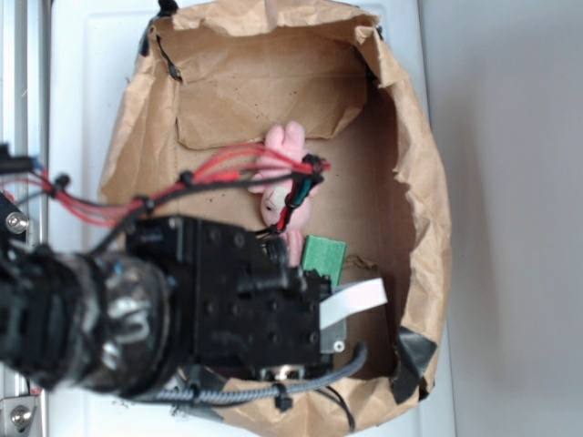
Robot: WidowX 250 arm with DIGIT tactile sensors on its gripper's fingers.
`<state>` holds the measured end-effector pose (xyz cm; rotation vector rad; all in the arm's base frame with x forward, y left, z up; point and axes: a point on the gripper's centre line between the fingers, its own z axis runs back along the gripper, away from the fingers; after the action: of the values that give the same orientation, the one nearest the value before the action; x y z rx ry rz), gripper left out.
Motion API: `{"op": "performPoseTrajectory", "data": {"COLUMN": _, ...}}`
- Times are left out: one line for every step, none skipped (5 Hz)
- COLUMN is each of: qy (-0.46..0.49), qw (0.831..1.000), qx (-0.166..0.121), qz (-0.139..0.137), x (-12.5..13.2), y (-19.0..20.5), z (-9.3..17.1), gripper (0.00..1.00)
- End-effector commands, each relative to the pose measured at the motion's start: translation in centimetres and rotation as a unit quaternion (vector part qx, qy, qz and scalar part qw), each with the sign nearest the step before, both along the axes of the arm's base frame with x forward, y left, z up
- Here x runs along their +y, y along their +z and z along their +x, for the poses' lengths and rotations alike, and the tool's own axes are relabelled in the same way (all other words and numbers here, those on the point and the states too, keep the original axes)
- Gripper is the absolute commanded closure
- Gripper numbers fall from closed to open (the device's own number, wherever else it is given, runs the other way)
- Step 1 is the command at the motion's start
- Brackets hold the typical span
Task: Grab the rock.
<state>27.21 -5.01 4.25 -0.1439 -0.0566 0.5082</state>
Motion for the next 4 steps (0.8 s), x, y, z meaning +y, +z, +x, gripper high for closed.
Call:
{"op": "performPoseTrajectory", "data": {"qy": -0.033, "qw": 0.993, "qx": -0.056, "qz": 0.102, "x": 7.8, "y": 5.5, "z": 3.4, "gripper": 1.00}}
{"op": "performPoseTrajectory", "data": {"qy": -0.079, "qw": 0.986, "qx": -0.049, "qz": 0.141, "x": 10.0, "y": 8.1, "z": 4.3, "gripper": 1.00}}
{"op": "performPoseTrajectory", "data": {"qy": -0.129, "qw": 0.982, "qx": -0.056, "qz": 0.128, "x": 11.6, "y": 11.6, "z": 3.0, "gripper": 1.00}}
{"op": "performPoseTrajectory", "data": {"qy": -0.161, "qw": 0.979, "qx": -0.072, "qz": 0.100, "x": 12.8, "y": 14.3, "z": 1.8, "gripper": 1.00}}
